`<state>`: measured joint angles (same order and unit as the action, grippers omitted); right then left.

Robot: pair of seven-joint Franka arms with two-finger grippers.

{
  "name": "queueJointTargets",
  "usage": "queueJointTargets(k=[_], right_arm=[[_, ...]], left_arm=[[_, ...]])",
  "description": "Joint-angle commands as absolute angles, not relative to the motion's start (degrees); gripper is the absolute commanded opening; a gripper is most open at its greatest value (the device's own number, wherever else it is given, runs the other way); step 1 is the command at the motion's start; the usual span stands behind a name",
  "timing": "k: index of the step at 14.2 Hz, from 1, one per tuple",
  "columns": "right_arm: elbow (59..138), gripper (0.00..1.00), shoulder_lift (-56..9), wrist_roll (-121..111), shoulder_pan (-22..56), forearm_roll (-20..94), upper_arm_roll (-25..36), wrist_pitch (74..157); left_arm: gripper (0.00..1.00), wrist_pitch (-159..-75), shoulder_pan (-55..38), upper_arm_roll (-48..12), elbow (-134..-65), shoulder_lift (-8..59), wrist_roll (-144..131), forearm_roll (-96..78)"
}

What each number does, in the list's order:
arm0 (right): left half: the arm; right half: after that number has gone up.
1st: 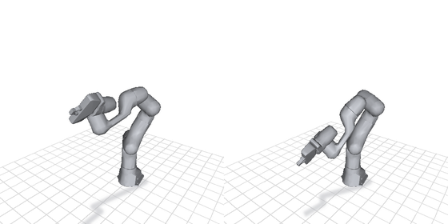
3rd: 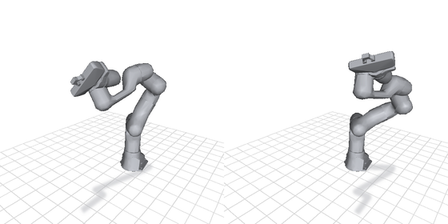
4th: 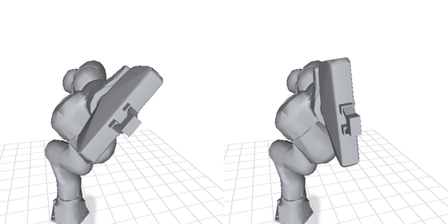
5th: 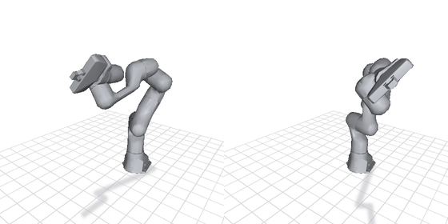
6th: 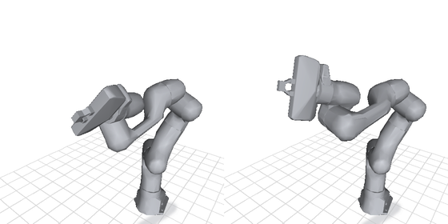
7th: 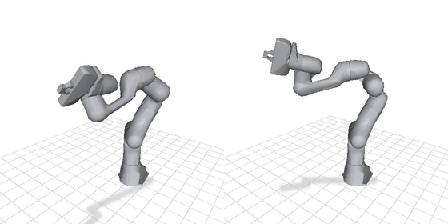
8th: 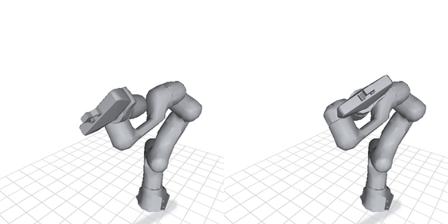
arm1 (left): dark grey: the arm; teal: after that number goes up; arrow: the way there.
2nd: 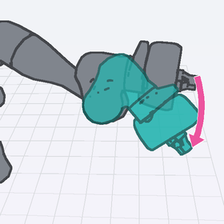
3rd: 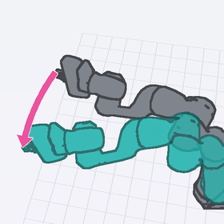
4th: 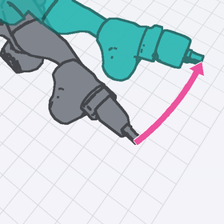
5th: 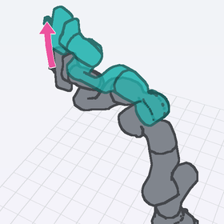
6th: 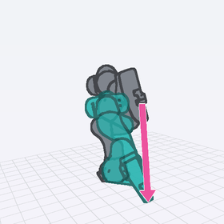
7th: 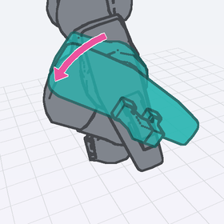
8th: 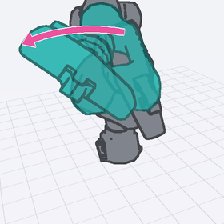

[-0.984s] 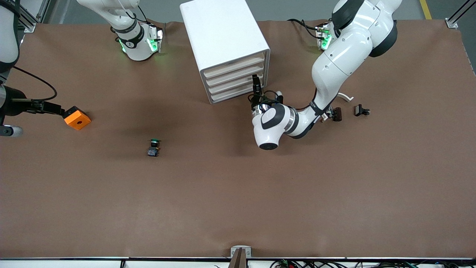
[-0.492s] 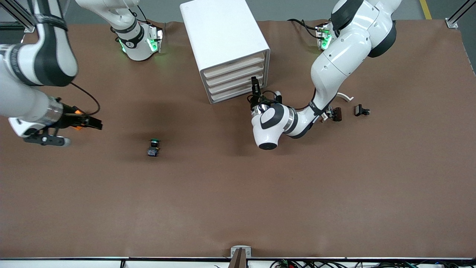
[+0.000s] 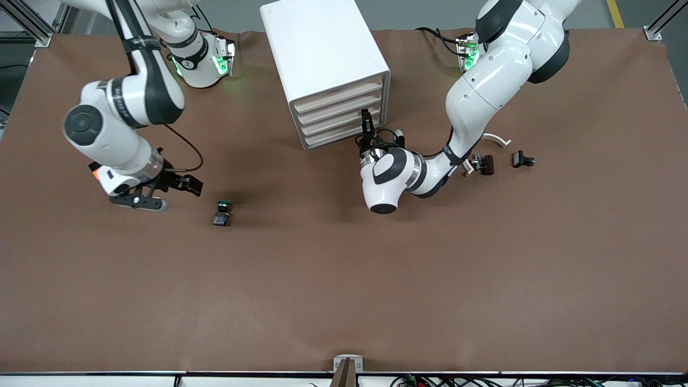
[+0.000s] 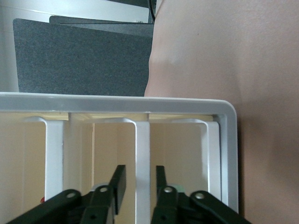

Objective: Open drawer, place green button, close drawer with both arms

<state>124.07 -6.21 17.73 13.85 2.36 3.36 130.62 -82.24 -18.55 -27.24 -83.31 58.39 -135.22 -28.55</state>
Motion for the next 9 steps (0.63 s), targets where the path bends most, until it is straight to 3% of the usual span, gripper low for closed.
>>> queueJointTargets(k=[1, 9], right_arm=[[126.5, 1.0, -8.4, 19.9, 16.3, 3.1, 3.9, 136.6], [126.1, 1.0, -22.0, 21.2, 18.0, 3.1, 4.0, 154.4]], left_arm=[[0.2, -82.2, -19.5, -26.7, -82.0, 59.1, -136.1, -30.0], [0.15, -82.2, -19.6, -26.5, -82.0, 59.2, -136.1, -29.6]])
